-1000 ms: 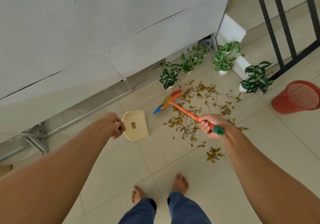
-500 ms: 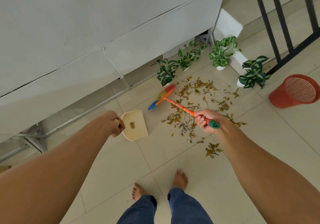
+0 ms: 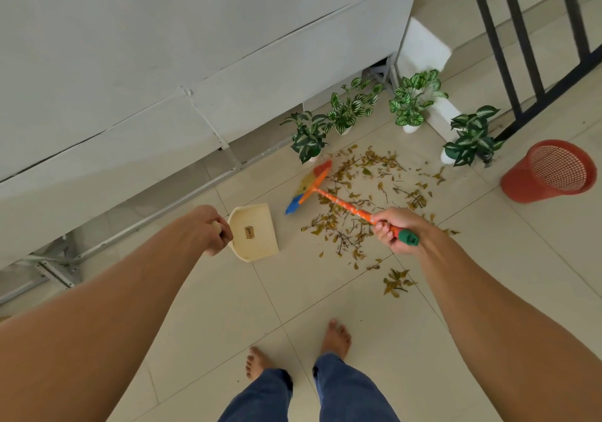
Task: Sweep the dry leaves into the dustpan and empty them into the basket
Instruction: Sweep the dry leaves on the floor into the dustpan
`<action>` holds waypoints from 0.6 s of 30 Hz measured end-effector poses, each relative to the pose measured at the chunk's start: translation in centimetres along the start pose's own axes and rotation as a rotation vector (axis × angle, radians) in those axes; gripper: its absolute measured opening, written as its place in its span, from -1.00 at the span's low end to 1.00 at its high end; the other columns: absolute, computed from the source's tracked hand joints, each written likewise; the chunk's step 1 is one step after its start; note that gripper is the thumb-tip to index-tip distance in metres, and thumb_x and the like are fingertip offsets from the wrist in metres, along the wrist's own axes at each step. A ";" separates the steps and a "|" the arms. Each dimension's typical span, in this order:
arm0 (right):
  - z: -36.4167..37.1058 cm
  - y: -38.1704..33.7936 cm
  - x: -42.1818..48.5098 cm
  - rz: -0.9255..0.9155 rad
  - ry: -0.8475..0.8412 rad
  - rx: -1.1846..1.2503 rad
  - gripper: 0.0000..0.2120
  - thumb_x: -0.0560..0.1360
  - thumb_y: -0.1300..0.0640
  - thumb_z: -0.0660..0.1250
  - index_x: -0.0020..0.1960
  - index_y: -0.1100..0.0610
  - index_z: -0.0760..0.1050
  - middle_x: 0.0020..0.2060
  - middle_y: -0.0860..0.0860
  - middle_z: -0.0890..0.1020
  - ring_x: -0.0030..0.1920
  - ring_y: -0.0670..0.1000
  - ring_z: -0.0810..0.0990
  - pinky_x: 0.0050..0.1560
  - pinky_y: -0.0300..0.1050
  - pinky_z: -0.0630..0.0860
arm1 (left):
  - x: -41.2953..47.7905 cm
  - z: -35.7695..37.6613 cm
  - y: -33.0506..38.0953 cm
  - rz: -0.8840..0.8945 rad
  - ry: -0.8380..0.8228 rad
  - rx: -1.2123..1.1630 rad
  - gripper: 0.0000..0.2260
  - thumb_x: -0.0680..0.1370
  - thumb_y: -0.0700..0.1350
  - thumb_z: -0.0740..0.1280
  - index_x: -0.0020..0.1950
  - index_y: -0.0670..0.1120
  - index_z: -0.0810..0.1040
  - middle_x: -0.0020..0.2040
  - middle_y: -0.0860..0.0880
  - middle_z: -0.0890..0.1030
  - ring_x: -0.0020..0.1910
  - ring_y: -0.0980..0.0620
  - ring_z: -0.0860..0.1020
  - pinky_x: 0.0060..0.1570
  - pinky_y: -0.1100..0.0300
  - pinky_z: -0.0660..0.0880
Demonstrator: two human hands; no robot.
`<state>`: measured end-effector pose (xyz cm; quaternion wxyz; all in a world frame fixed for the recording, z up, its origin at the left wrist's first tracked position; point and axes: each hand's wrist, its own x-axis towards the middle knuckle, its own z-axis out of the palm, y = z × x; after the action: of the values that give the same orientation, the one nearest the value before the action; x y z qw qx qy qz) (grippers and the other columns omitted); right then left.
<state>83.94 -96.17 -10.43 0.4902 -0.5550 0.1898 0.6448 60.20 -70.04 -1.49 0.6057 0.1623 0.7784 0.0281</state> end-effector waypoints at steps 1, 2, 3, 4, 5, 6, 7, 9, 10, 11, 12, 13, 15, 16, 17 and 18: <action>0.1 -0.2 0.1 -0.007 0.013 -0.026 -0.76 0.64 0.24 0.17 0.29 0.25 0.38 -0.41 -0.03 0.39 -0.59 -0.15 0.32 -0.69 -0.34 0.29 | 0.0 0.2 0.0 -0.003 -0.004 0.002 -0.74 0.54 -0.41 0.08 -0.23 -0.09 0.31 -0.30 -0.01 0.29 -0.44 0.13 0.22 -0.64 0.36 0.17; 0.2 -0.4 0.0 -0.015 0.026 -0.048 -0.78 0.65 0.23 0.17 0.27 0.24 0.41 -0.41 -0.03 0.39 -0.59 -0.15 0.32 -0.69 -0.35 0.29 | 0.0 0.3 0.1 -0.003 -0.013 0.004 -0.74 0.55 -0.41 0.08 -0.23 -0.09 0.31 -0.30 -0.01 0.29 -0.45 0.13 0.22 -0.64 0.37 0.16; 0.2 -0.6 -0.2 -0.023 0.040 -0.061 -0.81 0.65 0.23 0.17 0.23 0.24 0.42 -0.41 -0.03 0.39 -0.59 -0.15 0.32 -0.68 -0.35 0.29 | 0.0 0.5 0.1 -0.001 -0.020 0.001 -0.74 0.55 -0.40 0.09 -0.22 -0.09 0.31 -0.31 -0.01 0.29 -0.45 0.13 0.22 -0.64 0.39 0.16; 0.1 -0.8 -0.5 -0.032 0.053 -0.072 -0.83 0.65 0.22 0.18 0.20 0.24 0.43 -0.42 -0.03 0.39 -0.60 -0.15 0.32 -0.68 -0.35 0.29 | 0.0 0.7 0.2 0.000 -0.027 -0.001 -0.74 0.56 -0.40 0.09 -0.22 -0.09 0.31 -0.31 -0.01 0.29 -0.45 0.13 0.22 -0.64 0.41 0.16; -0.1 -0.9 -0.8 -0.043 0.061 -0.081 -0.85 0.64 0.22 0.18 0.18 0.23 0.43 -0.43 -0.04 0.39 -0.60 -0.15 0.32 -0.68 -0.34 0.29 | 0.0 0.9 0.3 -0.002 -0.036 -0.007 -0.75 0.56 -0.40 0.09 -0.22 -0.09 0.32 -0.31 -0.01 0.30 -0.45 0.13 0.22 -0.64 0.43 0.16; -0.4 -1.0 -1.1 -0.053 0.063 -0.088 -0.85 0.64 0.22 0.19 0.18 0.23 0.43 -0.43 -0.04 0.39 -0.60 -0.15 0.33 -0.68 -0.34 0.29 | -0.1 1.2 0.3 -0.004 -0.044 -0.012 -0.75 0.56 -0.40 0.09 -0.22 -0.09 0.32 -0.32 -0.01 0.31 -0.45 0.13 0.23 -0.64 0.44 0.17; -0.6 -1.3 -1.3 -0.061 0.061 -0.092 -0.84 0.64 0.21 0.19 0.19 0.23 0.43 -0.43 -0.04 0.39 -0.60 -0.15 0.33 -0.68 -0.34 0.29 | -0.1 1.4 0.4 -0.004 -0.048 -0.013 -0.75 0.56 -0.40 0.09 -0.21 -0.09 0.33 -0.32 -0.01 0.31 -0.45 0.13 0.23 -0.64 0.45 0.17; -0.7 -2.2 -1.5 -0.071 0.048 -0.096 -0.83 0.64 0.22 0.19 0.21 0.24 0.42 -0.42 -0.03 0.39 -0.60 -0.15 0.33 -0.68 -0.34 0.29 | -0.2 1.8 0.5 -0.001 -0.054 0.000 -0.76 0.55 -0.41 0.10 -0.19 -0.09 0.32 -0.31 -0.01 0.31 -0.45 0.13 0.22 -0.64 0.44 0.18; -0.6 -2.8 -1.6 -0.079 0.038 -0.098 -0.84 0.64 0.23 0.18 0.20 0.24 0.41 -0.43 -0.03 0.40 -0.60 -0.15 0.33 -0.68 -0.34 0.29 | -0.3 2.1 0.6 -0.003 -0.056 0.003 -0.76 0.54 -0.41 0.10 -0.19 -0.08 0.32 -0.30 -0.02 0.31 -0.44 0.13 0.22 -0.64 0.44 0.18; -0.5 -3.5 -1.4 -0.086 0.032 -0.101 -0.84 0.64 0.25 0.17 0.19 0.25 0.41 -0.45 -0.03 0.41 -0.60 -0.15 0.33 -0.68 -0.34 0.29 | -0.3 2.3 0.6 -0.004 -0.056 0.004 -0.76 0.53 -0.42 0.10 -0.18 -0.08 0.32 -0.30 -0.02 0.32 -0.44 0.13 0.22 -0.64 0.44 0.19; -0.3 -4.1 -1.2 -0.088 0.029 -0.106 -0.85 0.64 0.26 0.16 0.19 0.25 0.40 -0.46 -0.03 0.41 -0.60 -0.15 0.33 -0.68 -0.35 0.29 | -0.4 2.6 0.6 -0.002 -0.056 0.008 -0.76 0.54 -0.42 0.11 -0.18 -0.09 0.33 -0.30 -0.02 0.33 -0.44 0.14 0.23 -0.64 0.44 0.19; -0.2 -4.7 -0.9 -0.085 0.029 -0.113 -0.84 0.64 0.27 0.16 0.20 0.25 0.40 -0.46 -0.02 0.42 -0.60 -0.15 0.33 -0.68 -0.35 0.29 | -0.4 2.8 0.6 0.000 -0.058 0.013 -0.76 0.54 -0.42 0.11 -0.17 -0.10 0.34 -0.30 -0.03 0.34 -0.44 0.14 0.23 -0.64 0.44 0.20; -0.3 -5.6 -0.3 -0.079 0.030 -0.133 -0.82 0.64 0.26 0.16 0.22 0.25 0.40 -0.44 -0.02 0.41 -0.60 -0.15 0.33 -0.67 -0.36 0.30 | -0.5 3.2 0.4 0.002 -0.063 0.032 -0.78 0.53 -0.42 0.11 -0.15 -0.11 0.35 -0.29 -0.04 0.34 -0.45 0.13 0.23 -0.65 0.44 0.20; -0.5 -5.9 -0.1 -0.072 0.039 -0.142 -0.81 0.64 0.26 0.16 0.23 0.26 0.40 -0.44 -0.02 0.41 -0.60 -0.15 0.33 -0.67 -0.36 0.30 | -0.6 3.3 0.3 0.003 -0.061 0.042 -0.78 0.53 -0.42 0.11 -0.14 -0.11 0.35 -0.29 -0.04 0.34 -0.45 0.12 0.23 -0.66 0.43 0.20; -0.9 -6.1 -0.1 -0.065 0.050 -0.147 -0.80 0.65 0.26 0.16 0.24 0.27 0.40 -0.45 -0.02 0.41 -0.61 -0.16 0.33 -0.67 -0.36 0.30 | -0.6 3.5 0.3 0.004 -0.061 0.049 -0.78 0.54 -0.42 0.11 -0.14 -0.11 0.34 -0.30 -0.04 0.34 -0.46 0.12 0.22 -0.66 0.43 0.20; -1.5 -6.2 -0.3 -0.060 0.060 -0.144 -0.80 0.65 0.26 0.16 0.25 0.27 0.39 -0.46 -0.02 0.41 -0.61 -0.16 0.33 -0.68 -0.37 0.30 | -0.6 3.6 0.3 0.003 -0.064 0.052 -0.78 0.54 -0.42 0.11 -0.14 -0.11 0.34 -0.30 -0.04 0.33 -0.46 0.11 0.22 -0.66 0.43 0.20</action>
<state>89.93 -94.69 -8.77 0.4623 -0.6134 0.1408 0.6247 63.82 -70.44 -1.84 0.6259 0.1799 0.7589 0.0037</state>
